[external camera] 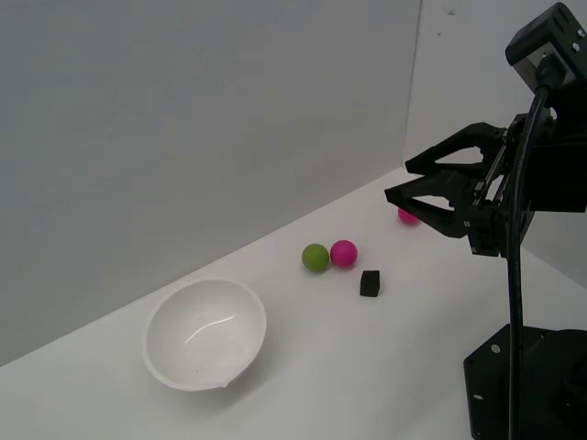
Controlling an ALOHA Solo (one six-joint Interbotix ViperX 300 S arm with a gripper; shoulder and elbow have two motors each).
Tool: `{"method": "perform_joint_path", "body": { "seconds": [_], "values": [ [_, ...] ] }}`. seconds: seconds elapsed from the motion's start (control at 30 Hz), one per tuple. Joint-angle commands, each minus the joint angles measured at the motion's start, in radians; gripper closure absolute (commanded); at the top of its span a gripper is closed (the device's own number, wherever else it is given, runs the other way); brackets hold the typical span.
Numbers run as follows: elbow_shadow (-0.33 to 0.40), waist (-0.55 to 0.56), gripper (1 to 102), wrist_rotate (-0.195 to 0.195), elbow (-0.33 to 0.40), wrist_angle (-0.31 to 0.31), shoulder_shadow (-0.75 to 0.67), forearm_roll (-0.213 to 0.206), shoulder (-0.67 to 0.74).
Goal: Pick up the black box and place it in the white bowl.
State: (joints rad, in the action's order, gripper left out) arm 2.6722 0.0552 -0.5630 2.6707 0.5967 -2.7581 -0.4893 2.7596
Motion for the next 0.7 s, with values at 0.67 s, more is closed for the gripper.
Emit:
{"method": "perform_joint_path", "body": {
  "seconds": [0.67],
  "values": [
    [-0.040, 0.035, 44, 0.054, -0.032, 0.023, 0.296, 0.156, -0.295]
  ]
}}
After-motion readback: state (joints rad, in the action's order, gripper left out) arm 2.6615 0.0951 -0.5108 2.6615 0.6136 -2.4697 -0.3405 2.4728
